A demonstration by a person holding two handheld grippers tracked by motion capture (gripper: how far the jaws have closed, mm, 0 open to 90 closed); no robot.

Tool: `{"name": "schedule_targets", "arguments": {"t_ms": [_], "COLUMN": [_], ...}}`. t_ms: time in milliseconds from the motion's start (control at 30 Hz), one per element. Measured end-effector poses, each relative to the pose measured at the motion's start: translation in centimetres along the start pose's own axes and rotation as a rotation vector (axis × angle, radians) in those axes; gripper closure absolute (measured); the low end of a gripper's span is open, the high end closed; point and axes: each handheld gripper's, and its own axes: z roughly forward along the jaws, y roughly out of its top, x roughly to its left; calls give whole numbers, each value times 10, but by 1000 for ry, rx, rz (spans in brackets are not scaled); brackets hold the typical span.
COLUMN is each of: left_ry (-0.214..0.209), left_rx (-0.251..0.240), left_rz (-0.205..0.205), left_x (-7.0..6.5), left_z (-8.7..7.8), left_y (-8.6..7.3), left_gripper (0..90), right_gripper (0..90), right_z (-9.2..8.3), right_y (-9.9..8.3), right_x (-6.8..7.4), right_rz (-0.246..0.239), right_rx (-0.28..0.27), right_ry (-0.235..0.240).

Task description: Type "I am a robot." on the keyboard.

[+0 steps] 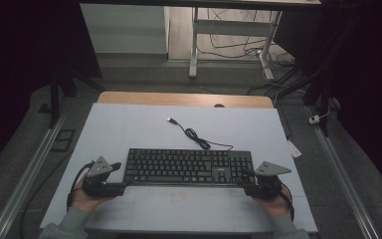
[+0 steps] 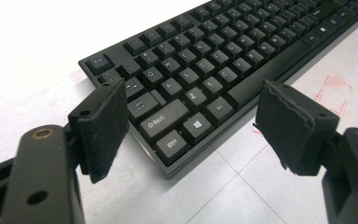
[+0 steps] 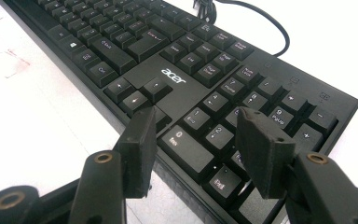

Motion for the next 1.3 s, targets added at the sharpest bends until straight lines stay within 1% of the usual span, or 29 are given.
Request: {"name": "schedule_targets", "arguments": {"t_ms": [500, 600, 733, 900, 967, 1033, 1100, 1167, 1267, 1300], "left_ry": [3, 5, 6, 11, 15, 19, 21, 28, 28, 28], "left_rx": [0, 0, 2, 2, 2, 2, 2, 3, 0, -7], "left_rz": [-6, -9, -9, -7, -12, -15, -15, -15, -16, -17], "left_x": [0, 0, -1, -1, 0, -1, -1, -1, -1, -1], "left_z": [0, 0, 0, 0, 0, 0, 0, 0, 1, 1], "left_y": [1, 1, 1, 3, 3, 7, 8, 14, 17, 20], "left_gripper": [256, 257, 258, 257, 257, 257, 261, 270, 275, 284], "right_gripper": [483, 483, 478, 474, 474, 473, 473, 471, 471, 469], "right_z": [-1, 0, 0, 0, 1, 1, 1, 2, 2, 3], "right_y": [1, 2, 5, 9, 10, 13, 14, 16, 18, 21], "right_x": [1, 2, 3, 5, 6, 6, 6, 6, 6, 6], "right_rz": [0, 11, 16, 17, 20, 21, 17, 16, 13, 20], "right_rx": [-3, -24, -32, -41, -47, -60, -57, -70, -72, -87], "right_ry": [-4, 5, 16, 11, 17, 23, 24, 31, 30, 37]}}
